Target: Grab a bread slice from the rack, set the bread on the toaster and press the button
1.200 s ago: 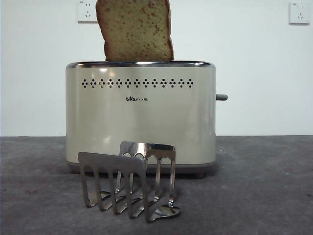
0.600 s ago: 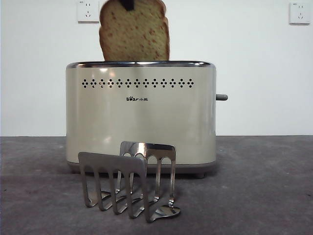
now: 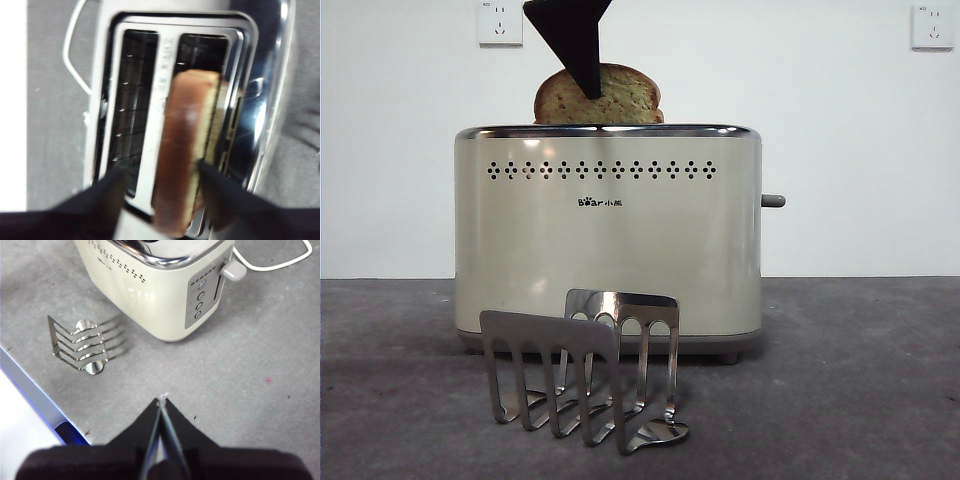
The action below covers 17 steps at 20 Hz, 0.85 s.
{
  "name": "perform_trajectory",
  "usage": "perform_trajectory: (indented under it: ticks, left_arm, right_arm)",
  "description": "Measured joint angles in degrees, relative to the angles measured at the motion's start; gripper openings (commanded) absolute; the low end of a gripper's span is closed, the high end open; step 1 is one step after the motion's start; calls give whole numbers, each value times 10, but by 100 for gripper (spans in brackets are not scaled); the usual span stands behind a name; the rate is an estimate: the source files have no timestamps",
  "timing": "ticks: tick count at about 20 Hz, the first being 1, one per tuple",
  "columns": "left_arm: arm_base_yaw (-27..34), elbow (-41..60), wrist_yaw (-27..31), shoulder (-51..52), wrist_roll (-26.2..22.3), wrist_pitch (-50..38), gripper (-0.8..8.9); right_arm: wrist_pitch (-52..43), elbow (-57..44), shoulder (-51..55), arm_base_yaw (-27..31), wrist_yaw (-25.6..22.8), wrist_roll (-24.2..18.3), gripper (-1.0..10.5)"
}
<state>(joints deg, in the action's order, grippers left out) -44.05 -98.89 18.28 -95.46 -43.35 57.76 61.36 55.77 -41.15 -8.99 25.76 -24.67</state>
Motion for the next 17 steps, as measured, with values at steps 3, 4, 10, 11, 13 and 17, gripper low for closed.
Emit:
perform_trajectory:
  ticks: [3,4,10,11,13,17]
  left_arm:
    - [0,0,6,21,9,-2,408]
    - [0,1,7,36,12,-4,402]
    - [-37,0,8,177,130,83,-8]
    - [-42,0,7,192,172,111,-8]
    - [-43,0,7,215,263,147,-8]
    - [-42,0,1,250,424,180,-8]
  right_arm:
    - [-21,0,-5,0,19,47,0]
    - [-36,0,-9,0,34,77,0]
    - [-165,0,-73,0,64,254,-4]
    - [-200,0,-89,0,73,265,-7]
    - [-268,1,-131,0,92,289,-8]
    - [-386,10,-254,0,149,341,-7]
